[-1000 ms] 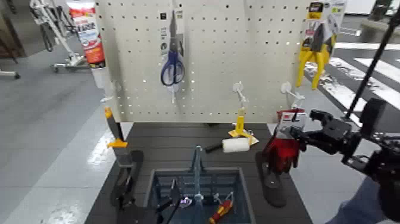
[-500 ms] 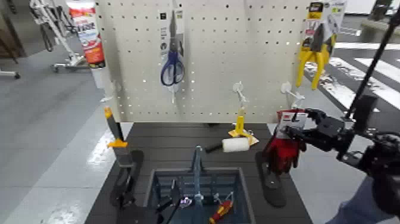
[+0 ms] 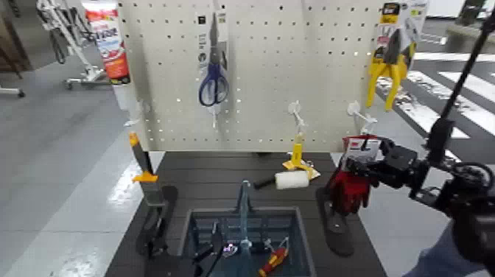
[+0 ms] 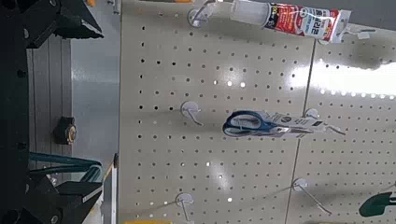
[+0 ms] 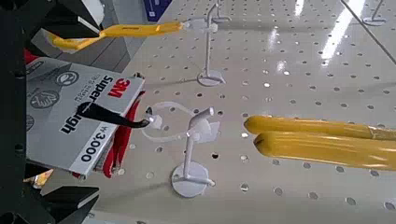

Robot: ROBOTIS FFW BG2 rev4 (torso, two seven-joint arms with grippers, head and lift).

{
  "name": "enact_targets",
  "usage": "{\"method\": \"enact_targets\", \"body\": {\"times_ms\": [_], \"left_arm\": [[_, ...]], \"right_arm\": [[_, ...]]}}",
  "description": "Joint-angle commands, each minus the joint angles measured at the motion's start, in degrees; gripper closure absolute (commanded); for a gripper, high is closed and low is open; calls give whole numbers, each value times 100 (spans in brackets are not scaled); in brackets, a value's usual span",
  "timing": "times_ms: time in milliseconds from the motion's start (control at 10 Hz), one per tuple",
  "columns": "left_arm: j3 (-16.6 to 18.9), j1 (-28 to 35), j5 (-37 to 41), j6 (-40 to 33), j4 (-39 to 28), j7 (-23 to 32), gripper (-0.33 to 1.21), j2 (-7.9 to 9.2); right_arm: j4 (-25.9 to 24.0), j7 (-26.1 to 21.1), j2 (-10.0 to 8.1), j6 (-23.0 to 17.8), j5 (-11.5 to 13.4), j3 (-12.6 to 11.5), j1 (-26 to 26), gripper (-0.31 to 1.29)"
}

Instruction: Put the red colored gloves into the crate.

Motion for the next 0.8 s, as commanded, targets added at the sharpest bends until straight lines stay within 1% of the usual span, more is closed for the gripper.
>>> {"method": "enact_targets", "body": {"times_ms": [100, 200, 300, 400, 500, 600, 700, 800], "left_arm": [[9, -1, -1, 0, 0, -12, 15, -396], [9, -1, 8, 0, 0, -12, 15, -404], [9, -10, -1, 0, 9, -12, 15, -396], [18, -10, -1, 0, 0, -20, 15, -396], [18, -1, 8, 0, 9, -20, 15, -404], [18, -10, 8, 0, 9, -20, 15, -404], [9, -1, 8, 0, 9, -20, 15, -396], [9, -1, 8, 0, 9, -20, 15, -404]], "right_arm": [[44, 8, 11, 9, -12, 77, -27, 14], [53, 17, 11, 53, -21, 94, -45, 28], [44, 17, 11, 106, -12, 112, -62, 53], [44, 17, 11, 167, -12, 121, -71, 90], [9, 17, 11, 229, -12, 147, -80, 102], [-26, 35, 2, 238, 23, 173, -89, 103], [-35, 43, 2, 255, 32, 173, -89, 107], [-35, 52, -6, 255, 41, 173, -98, 107]]}}
